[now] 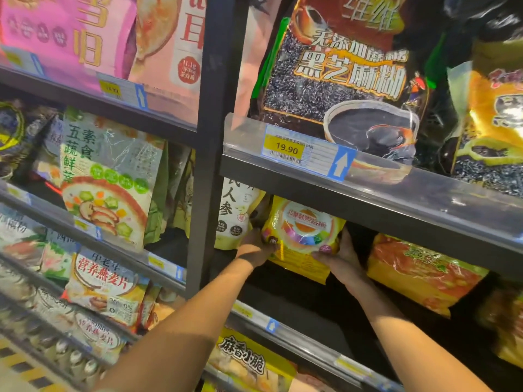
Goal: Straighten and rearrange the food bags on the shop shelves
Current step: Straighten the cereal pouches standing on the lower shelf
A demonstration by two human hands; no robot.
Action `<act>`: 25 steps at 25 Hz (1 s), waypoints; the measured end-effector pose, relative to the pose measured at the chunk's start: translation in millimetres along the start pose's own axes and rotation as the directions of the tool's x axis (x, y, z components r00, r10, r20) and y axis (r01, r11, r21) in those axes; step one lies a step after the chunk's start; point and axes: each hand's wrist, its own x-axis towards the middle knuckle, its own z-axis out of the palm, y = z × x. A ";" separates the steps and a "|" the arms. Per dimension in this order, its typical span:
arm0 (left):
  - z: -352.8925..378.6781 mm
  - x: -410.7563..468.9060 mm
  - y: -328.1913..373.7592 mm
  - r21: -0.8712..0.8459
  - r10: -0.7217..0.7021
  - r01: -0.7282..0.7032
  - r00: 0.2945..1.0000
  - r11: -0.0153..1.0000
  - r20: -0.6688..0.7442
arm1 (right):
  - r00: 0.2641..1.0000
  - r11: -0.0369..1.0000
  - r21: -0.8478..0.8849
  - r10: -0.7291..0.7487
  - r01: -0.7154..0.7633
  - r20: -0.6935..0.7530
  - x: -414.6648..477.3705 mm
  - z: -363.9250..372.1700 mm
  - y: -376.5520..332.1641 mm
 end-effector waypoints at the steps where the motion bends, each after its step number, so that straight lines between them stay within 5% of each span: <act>1: 0.7 4.8 2.3 0.032 -0.007 0.007 1.000 0.999 -0.003 | 1.000 1.000 -0.001 0.014 -0.014 -0.009 4.9 1.4 2.0; 9: 7.8 24.3 3.1 0.135 -0.020 0.023 1.000 0.991 -0.017 | 0.998 1.000 -0.015 0.002 -0.003 -0.070 23.6 7.4 17.1; 20: 3.4 5.3 -5.5 0.031 0.023 -0.023 1.000 0.999 -0.013 | 0.993 0.992 -0.124 0.005 -0.020 -0.118 13.0 6.6 13.0; 25: -0.8 -16.5 -4.8 0.161 0.092 -0.083 0.994 0.983 -0.052 | 0.994 0.991 -0.132 0.006 -0.020 -0.110 -10.0 -0.2 14.5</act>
